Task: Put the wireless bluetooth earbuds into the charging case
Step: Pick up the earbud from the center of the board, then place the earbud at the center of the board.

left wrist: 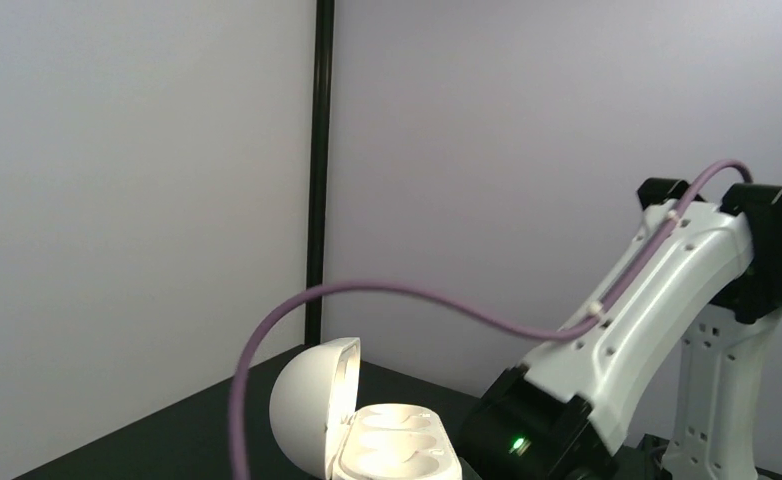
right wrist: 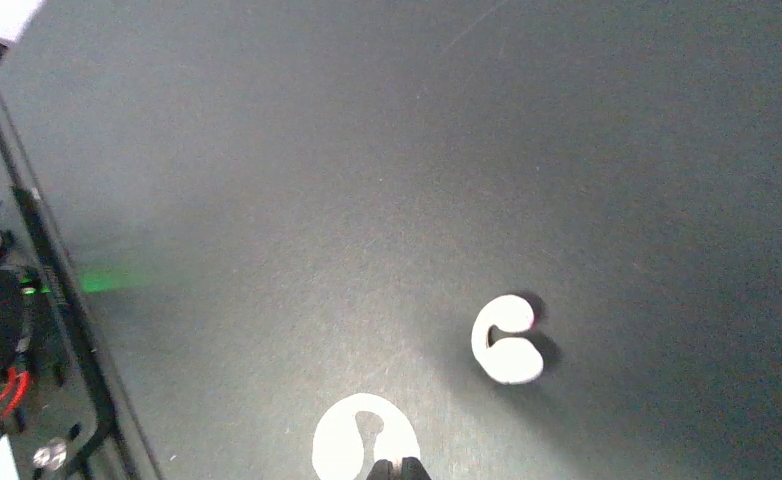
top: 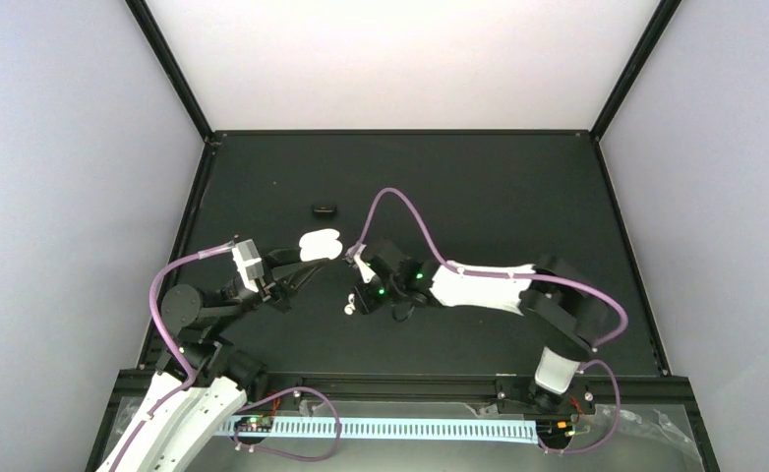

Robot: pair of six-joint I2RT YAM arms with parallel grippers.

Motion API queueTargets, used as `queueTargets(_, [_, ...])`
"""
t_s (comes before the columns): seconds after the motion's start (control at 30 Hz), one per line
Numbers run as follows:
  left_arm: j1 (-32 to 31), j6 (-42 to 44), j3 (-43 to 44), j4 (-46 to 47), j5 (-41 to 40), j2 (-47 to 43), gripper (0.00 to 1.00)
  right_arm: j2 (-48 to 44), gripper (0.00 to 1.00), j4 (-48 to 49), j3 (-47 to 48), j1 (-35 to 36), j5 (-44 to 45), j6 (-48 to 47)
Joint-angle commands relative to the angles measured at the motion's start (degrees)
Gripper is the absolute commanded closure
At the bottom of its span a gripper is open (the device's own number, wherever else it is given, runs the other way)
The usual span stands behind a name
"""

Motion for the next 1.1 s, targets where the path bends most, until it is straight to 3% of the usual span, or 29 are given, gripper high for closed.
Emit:
queueTargets(0.0, [-0.33, 0.38, 0.55, 0.87, -0.33, 0.37, 0.98, -8.77, 0.99, -1.06, -5.64, 0.00, 4.21, 1.58])
queueTargets(0.2, [-0.32, 0.11, 0.39, 0.99, -0.26, 0.77, 0.99, -21.65, 0.99, -3.84, -17.44, -3.06, 14.98, 6.15])
queueTargets(0.43, [-0.33, -0.39, 0.15, 1.46, -0.33, 0.94, 0.99, -31.78, 0.99, -4.79, -30.81, -6.40, 30.35, 23.34])
queueTargets(0.6, [-0.32, -0.77, 0.10, 1.10, -1.16, 1.38, 0.99, -33.96, 0.99, -4.24, -34.39, -6.40, 35.30, 33.55])
queueTargets(0.77, [-0.33, -0.69, 0.11, 0.82, -1.51, 1.32, 0.98, -32.26, 0.99, -3.93, -34.29, -6.36, 34.96, 35.48])
queueTargets(1.07, [-0.28, -0.67, 0.11, 0.95, -1.29, 1.79, 0.98, -33.80, 0.65, -5.29, -32.10, -6.40, 30.34, 28.25])
